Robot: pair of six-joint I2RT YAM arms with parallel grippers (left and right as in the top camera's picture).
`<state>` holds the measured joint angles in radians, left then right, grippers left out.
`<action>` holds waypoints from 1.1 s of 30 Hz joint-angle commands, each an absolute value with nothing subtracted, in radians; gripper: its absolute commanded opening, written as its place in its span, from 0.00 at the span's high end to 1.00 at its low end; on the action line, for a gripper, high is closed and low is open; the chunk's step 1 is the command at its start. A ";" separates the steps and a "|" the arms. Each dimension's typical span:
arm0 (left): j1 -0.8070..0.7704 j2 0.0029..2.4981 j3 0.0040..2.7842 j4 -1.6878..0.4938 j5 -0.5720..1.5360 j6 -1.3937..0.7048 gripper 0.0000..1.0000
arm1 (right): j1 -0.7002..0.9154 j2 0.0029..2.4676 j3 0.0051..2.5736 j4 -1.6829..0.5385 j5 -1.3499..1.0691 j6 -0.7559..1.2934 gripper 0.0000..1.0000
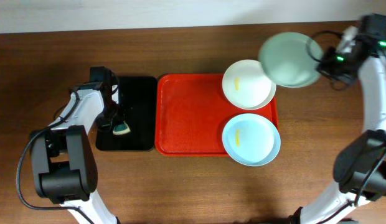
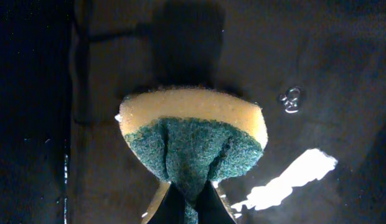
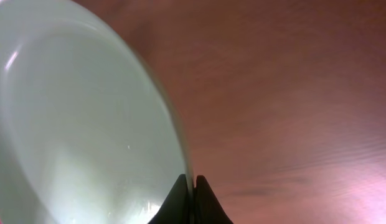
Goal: Clean dirty plates on tray and stack at the side
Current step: 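Carry the pale green plate right, past the red tray, with the right gripper, then set the pale green plate on the table right of the tray, release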
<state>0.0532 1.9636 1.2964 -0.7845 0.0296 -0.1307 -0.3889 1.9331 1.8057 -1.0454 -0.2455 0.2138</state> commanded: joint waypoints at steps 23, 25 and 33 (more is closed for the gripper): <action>0.060 1.979 1.308 -0.783 0.038 -0.118 0.98 | -0.599 1.908 1.361 -0.738 -0.130 0.301 0.96; 0.060 1.979 1.308 -0.783 0.038 -0.118 0.98 | -0.578 1.908 1.345 -0.711 -0.130 0.301 0.96; 0.060 1.979 1.308 -0.782 0.038 -0.118 0.98 | -0.510 1.909 1.326 -0.665 -0.126 0.301 0.96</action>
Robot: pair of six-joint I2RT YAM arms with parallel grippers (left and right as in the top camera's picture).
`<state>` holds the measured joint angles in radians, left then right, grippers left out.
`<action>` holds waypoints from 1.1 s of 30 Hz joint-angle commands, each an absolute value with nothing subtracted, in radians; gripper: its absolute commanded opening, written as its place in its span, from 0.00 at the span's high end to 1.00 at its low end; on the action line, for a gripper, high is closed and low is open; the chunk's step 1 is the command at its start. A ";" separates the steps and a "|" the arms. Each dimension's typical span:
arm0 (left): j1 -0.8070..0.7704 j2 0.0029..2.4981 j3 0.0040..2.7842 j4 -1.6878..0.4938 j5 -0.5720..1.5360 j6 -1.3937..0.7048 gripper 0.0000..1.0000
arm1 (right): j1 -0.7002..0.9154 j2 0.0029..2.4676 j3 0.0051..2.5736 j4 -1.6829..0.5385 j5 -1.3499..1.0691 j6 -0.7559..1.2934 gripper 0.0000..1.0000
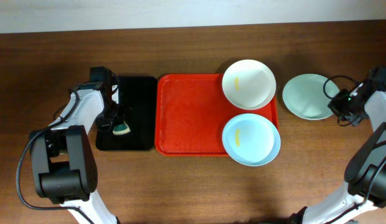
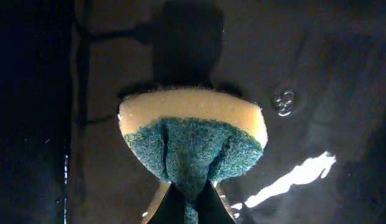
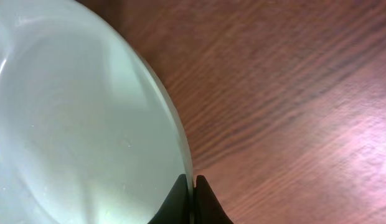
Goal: Clean dirty plates on tray and stack at the side
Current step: 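Set the pale green plate on the table right of the tray, release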
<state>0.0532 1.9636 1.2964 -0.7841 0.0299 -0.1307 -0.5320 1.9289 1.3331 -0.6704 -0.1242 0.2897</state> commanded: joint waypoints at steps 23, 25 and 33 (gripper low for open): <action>0.059 1.979 1.308 -0.783 0.038 -0.118 0.98 | -0.465 1.910 1.325 -0.692 -0.002 0.296 0.64; 0.059 1.979 1.308 -0.783 0.038 -0.118 0.98 | -0.465 1.910 1.325 -0.698 -0.003 0.292 0.53; 0.059 1.979 1.308 -0.782 0.038 -0.118 0.98 | -0.462 1.910 1.379 -0.757 -0.213 0.133 0.48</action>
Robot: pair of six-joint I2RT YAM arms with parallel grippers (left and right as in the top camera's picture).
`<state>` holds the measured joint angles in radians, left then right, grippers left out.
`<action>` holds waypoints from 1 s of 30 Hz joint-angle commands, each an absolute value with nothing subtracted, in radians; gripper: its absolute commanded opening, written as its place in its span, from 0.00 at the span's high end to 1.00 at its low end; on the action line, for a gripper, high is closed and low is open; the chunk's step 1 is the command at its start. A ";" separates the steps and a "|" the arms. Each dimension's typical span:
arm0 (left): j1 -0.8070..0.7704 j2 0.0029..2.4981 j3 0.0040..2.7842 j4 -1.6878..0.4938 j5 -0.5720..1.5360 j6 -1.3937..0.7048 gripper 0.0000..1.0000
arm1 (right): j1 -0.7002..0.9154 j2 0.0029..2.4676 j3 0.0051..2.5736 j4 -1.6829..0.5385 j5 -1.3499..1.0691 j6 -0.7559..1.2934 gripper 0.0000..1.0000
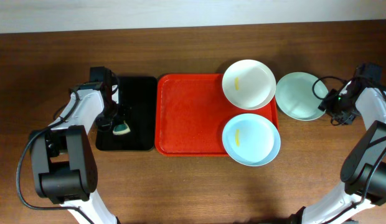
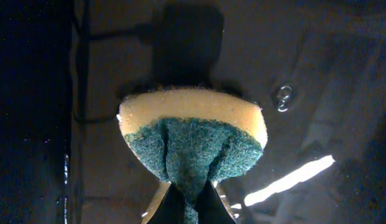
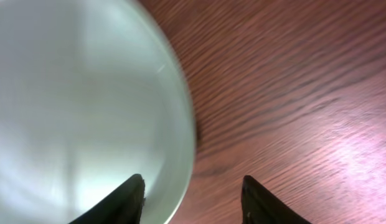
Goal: Clean dirty plates on tray and stack at the side
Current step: 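Set the pale green plate on the table right of the tray, release, then grasp the rim of the white plate with yellow stain using the right gripper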
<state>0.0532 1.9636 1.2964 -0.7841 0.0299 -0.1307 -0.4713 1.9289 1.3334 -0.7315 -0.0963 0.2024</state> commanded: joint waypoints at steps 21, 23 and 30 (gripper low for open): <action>0.059 1.979 1.308 -0.782 0.038 -0.118 0.94 | -0.136 1.910 1.491 -1.241 -0.225 0.082 0.63; 0.059 1.979 1.308 -0.782 0.038 -0.118 0.94 | -0.137 1.910 1.491 -1.293 -0.225 0.082 0.63; 0.059 1.979 1.308 -0.782 0.038 -0.118 0.94 | -0.136 1.910 1.475 -1.396 -0.215 0.083 0.63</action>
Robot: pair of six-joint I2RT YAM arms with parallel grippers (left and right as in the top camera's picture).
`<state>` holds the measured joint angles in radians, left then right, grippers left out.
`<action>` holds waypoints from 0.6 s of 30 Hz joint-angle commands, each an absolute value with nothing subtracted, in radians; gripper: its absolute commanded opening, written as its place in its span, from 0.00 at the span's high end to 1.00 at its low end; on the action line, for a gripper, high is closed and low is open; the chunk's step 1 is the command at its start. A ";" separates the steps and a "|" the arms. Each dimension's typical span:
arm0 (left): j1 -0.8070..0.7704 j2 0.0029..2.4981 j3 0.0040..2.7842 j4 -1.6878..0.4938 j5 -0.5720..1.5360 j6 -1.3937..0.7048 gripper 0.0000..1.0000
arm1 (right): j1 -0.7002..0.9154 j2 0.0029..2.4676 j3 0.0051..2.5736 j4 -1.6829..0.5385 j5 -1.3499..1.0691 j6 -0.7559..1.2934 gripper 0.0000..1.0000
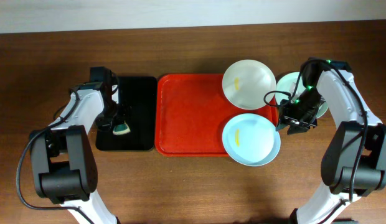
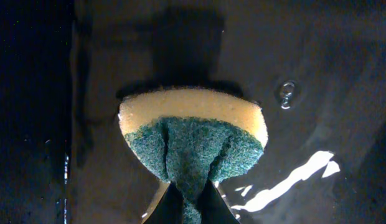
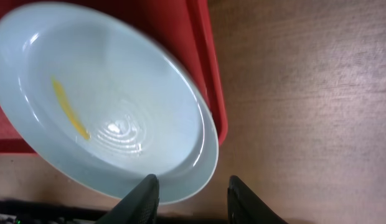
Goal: Clean dirty plates on tray and stack at the side
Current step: 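Grasp the rim of the white plate with yellow stain using the right gripper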
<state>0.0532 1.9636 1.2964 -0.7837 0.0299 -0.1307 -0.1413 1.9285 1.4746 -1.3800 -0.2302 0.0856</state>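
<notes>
A red tray (image 1: 193, 115) holds a white plate (image 1: 247, 83) with a yellow smear at its back right corner and a pale blue plate (image 1: 250, 139) (image 3: 112, 106) with a yellow streak at its front right. A pale green plate (image 1: 291, 81) lies on the table right of the tray, partly under the right arm. My right gripper (image 1: 297, 124) (image 3: 193, 199) is open at the blue plate's right rim, one finger over the rim, the other over the table. My left gripper (image 1: 118, 124) (image 2: 188, 202) is shut on a yellow and green sponge (image 2: 193, 134) over a black mat (image 1: 127, 112).
The black mat is wet, with bright glints and a droplet (image 2: 286, 92) near the sponge. Wooden table (image 1: 193, 180) lies all around. Cables hang from the right arm near the green plate.
My open right gripper has moved from the green plate's right edge across to the blue plate's right rim on the tray. The green plate stays on the table. The left arm has not moved.
My right gripper held the pale green plate in the air over the tray's back right corner. Then the plate was on the table right of the tray, still gripped. Then the gripper was open beside it. Now it is at the blue plate. The left gripper kept the sponge.
</notes>
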 commanded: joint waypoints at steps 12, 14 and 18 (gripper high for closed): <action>0.059 1.979 1.308 -0.782 0.038 -0.118 0.94 | -0.137 1.910 1.323 -1.327 -0.175 0.086 0.65; 0.059 1.979 1.308 -0.782 0.038 -0.118 0.95 | -0.136 1.910 1.316 -1.312 -0.175 0.086 0.69; 0.059 1.979 1.308 -0.782 0.038 -0.118 0.95 | -0.136 1.910 1.312 -1.288 -0.175 0.086 0.79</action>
